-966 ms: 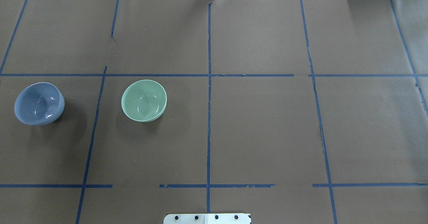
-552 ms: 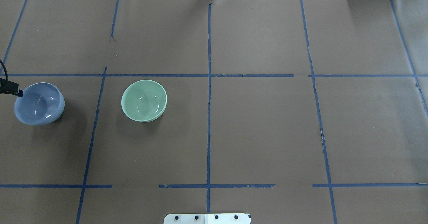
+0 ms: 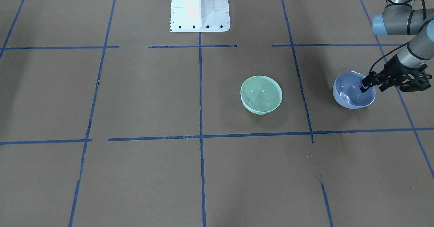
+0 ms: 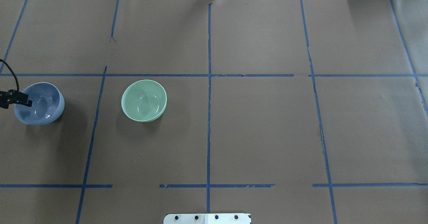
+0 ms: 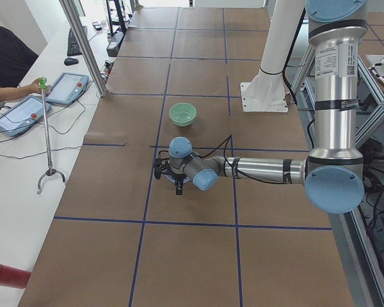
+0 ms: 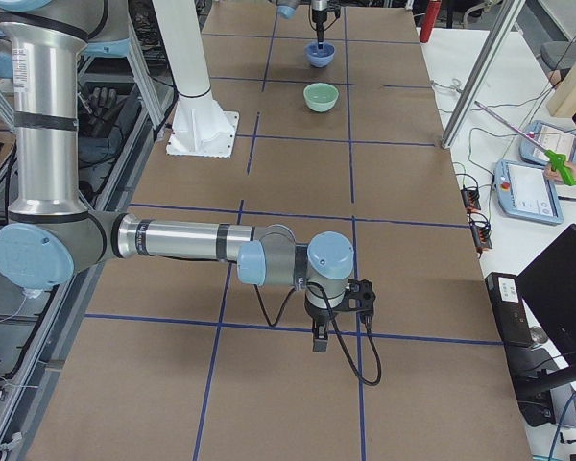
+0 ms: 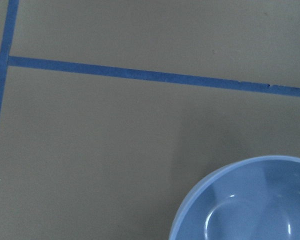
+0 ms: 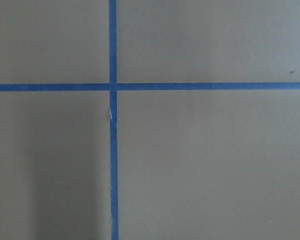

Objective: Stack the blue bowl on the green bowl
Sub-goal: 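Lower the left gripper onto the rim of the blue bowl and grasp it, then lift the blue bowl with the left gripper and carry it over the green bowl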

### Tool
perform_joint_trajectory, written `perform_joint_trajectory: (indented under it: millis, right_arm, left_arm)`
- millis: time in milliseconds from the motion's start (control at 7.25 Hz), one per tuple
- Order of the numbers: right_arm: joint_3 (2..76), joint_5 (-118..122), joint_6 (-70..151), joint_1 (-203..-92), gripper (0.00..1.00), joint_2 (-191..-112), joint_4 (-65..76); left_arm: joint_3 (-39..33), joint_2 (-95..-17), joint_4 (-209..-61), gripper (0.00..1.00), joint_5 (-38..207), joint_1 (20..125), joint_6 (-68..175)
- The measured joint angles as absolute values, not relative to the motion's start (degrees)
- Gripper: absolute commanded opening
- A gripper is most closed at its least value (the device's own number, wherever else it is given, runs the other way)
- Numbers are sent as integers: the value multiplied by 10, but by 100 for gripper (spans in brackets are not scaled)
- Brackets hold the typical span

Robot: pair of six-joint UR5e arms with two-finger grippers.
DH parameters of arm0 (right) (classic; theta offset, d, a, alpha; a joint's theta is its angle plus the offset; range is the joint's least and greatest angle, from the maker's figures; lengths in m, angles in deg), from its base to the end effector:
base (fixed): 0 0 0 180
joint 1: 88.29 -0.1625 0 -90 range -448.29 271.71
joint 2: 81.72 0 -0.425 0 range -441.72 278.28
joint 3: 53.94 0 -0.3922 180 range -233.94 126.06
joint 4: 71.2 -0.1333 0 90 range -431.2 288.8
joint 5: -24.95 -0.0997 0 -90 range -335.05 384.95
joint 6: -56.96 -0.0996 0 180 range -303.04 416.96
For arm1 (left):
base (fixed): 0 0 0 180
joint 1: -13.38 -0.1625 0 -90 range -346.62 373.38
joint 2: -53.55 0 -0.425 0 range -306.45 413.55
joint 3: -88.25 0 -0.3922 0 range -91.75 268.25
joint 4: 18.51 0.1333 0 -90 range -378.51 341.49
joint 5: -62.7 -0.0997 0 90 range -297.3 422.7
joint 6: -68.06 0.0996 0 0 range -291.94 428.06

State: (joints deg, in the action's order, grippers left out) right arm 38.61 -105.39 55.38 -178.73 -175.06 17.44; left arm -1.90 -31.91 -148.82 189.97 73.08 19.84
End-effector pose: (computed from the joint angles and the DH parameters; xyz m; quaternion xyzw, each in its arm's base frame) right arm 0.0724 -0.4673 0.6671 0.0012 -0.3448 0.0148 0.9385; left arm 0.1815 -0.4553 0.6219 0.0339 0.4203 -0.0431 0.9057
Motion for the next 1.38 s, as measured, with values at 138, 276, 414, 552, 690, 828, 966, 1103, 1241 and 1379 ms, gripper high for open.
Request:
perform_joint_trajectory:
  millis: [138,276,414,552,690,828,966,1103,1241,1379]
  right_arm:
    - [386,-1054,554,-1787,100,-1751,175]
    - [386,-1054,554,-1787,100,-1751,175]
    - [386,-1054,554,-1787,100,-1751,175]
    - [386,-1054,554,-1787,100,-1751,175]
    - [386,-1054,554,-1787,100,-1751,174]
    - [386,-1054,554,-1787,100,-1751,174]
    - [386,-1054,554,-1787,100,-1751,174]
    - [386,-1054,554,-1787,100,-1751,174]
    - [386,-1054,554,-1787,100,-1751,174]
    - [386,-1054,554,-1787,100,-1751,174]
  left_arm:
    - [-18,-319,-1492,0,1900,730,199]
    - [-19,-319,-1493,0,1900,730,199]
    - [-19,-318,-1494,0,1901,730,199]
    - [-23,-317,-1493,0,1903,731,200]
    - [-33,-316,-1490,0,1909,733,202]
    - [-45,-317,-1479,0,1924,741,208]
    - [-64,-318,-1446,0,1949,763,234]
    - [-98,-321,-1375,0,1963,797,286]
    - [-144,-332,-1273,0,1967,836,349]
    - [-188,-352,-1175,0,1967,873,397]
